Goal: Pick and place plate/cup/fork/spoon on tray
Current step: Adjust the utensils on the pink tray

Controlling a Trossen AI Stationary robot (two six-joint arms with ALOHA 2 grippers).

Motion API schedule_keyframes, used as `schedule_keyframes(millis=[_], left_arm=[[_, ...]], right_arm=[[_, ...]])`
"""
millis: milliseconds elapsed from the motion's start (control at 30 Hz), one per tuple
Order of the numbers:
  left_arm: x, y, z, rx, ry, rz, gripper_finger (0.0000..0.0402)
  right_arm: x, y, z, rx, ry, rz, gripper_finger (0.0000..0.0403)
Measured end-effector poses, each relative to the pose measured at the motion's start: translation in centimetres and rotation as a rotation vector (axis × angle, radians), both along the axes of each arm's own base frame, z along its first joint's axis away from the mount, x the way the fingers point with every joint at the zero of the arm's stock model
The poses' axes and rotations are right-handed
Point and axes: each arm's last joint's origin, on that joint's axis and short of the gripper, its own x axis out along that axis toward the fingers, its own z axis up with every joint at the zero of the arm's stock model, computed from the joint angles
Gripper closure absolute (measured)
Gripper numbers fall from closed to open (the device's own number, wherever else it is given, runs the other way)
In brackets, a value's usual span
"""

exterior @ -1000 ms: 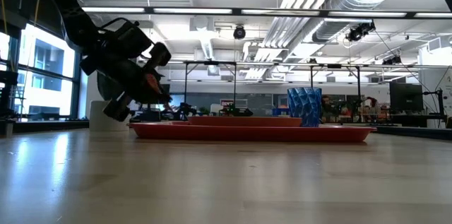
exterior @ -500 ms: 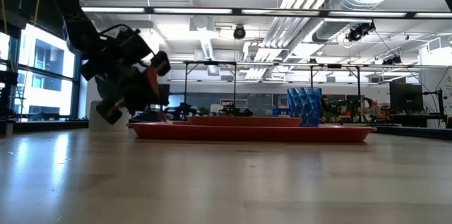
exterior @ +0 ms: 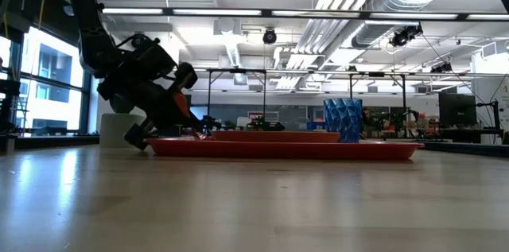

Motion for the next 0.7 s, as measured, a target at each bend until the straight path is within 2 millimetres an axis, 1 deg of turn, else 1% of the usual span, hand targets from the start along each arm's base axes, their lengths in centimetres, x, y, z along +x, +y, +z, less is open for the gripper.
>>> schedule_keyframes(millis=[100, 400, 700], left_arm=[[0.01, 0.09, 0.01, 0.034, 0.007, 0.014, 0.0401], [-0.05, 0.02, -0.08, 0.055, 0.01, -0.011, 0.0398], [-0.09, 0.03, -0.1, 0.041, 0.014, -0.005, 0.0347]], right_arm=[[0.0, 0.0, 0.0, 0.0, 0.0, 0.0, 0.032], [0.0, 0.0, 0.0, -0.013, 0.004, 0.009, 0.032], [0.0, 0.0, 0.0, -0.008, 0.002, 0.005, 0.032]])
